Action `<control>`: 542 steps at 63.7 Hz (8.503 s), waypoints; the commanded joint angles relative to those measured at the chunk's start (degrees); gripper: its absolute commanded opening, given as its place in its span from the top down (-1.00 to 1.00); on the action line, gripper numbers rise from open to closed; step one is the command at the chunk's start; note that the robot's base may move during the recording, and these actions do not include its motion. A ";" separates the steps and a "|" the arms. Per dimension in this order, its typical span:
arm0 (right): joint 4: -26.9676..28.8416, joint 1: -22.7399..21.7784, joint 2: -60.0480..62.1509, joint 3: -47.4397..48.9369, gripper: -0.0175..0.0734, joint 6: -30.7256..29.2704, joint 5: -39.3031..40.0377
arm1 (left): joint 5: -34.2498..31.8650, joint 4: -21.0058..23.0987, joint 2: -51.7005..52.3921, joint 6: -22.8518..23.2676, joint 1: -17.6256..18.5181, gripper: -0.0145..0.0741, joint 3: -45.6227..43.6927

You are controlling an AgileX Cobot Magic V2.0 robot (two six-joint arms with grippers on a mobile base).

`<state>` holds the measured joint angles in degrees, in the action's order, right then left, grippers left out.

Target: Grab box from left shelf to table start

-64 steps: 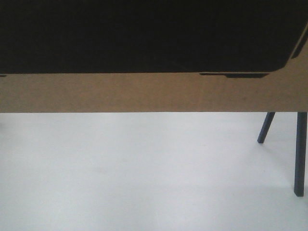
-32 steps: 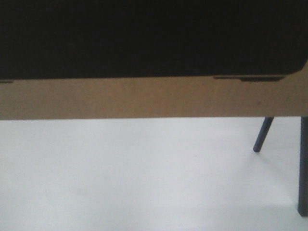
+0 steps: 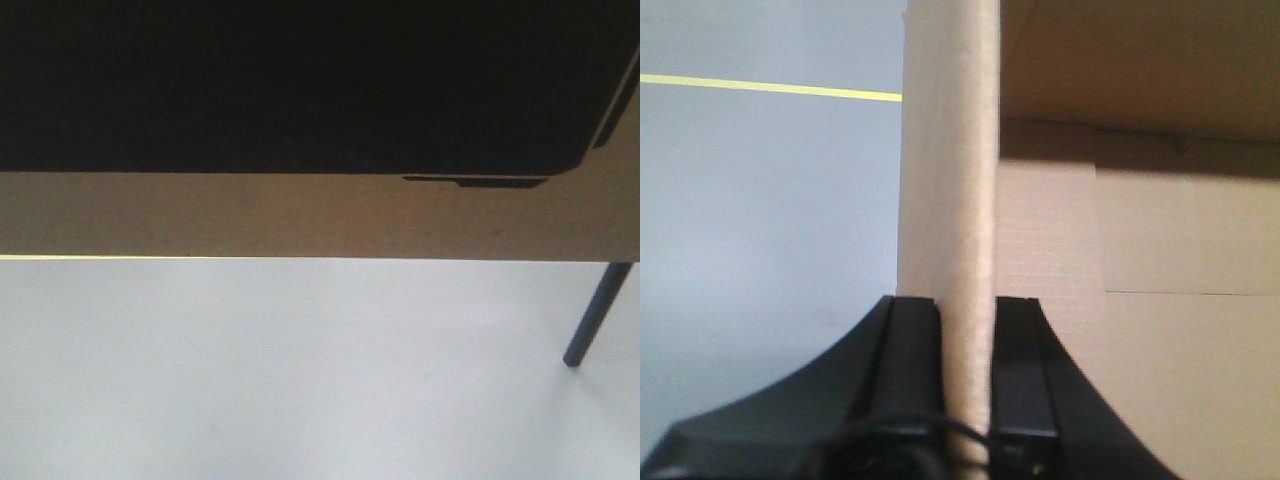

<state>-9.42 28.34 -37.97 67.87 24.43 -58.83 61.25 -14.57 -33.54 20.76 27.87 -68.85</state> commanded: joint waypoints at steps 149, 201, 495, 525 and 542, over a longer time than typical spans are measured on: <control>-9.18 -0.65 -0.04 1.82 0.49 -0.74 2.72 | -4.48 -13.59 -2.03 8.88 9.32 0.89 -2.60; -9.18 -0.65 -0.04 1.82 0.49 -0.74 2.72 | -1.65 -18.10 -6.54 15.69 13.84 0.89 -2.72; -9.18 -0.65 -0.04 1.82 0.49 -0.74 2.70 | -2.68 -35.52 0.36 25.80 36.76 0.89 -2.96; -9.18 -0.65 -0.04 1.82 0.49 -0.74 2.70 | 1.93 -36.99 3.06 25.80 36.76 0.89 -2.24; -9.18 -0.65 -0.04 1.82 0.49 -0.74 2.70 | 2.17 -37.68 3.06 25.80 36.76 0.89 -1.51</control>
<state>-9.90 28.23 -38.26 67.87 24.46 -58.57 69.78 -43.77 -32.28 45.12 64.52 -67.67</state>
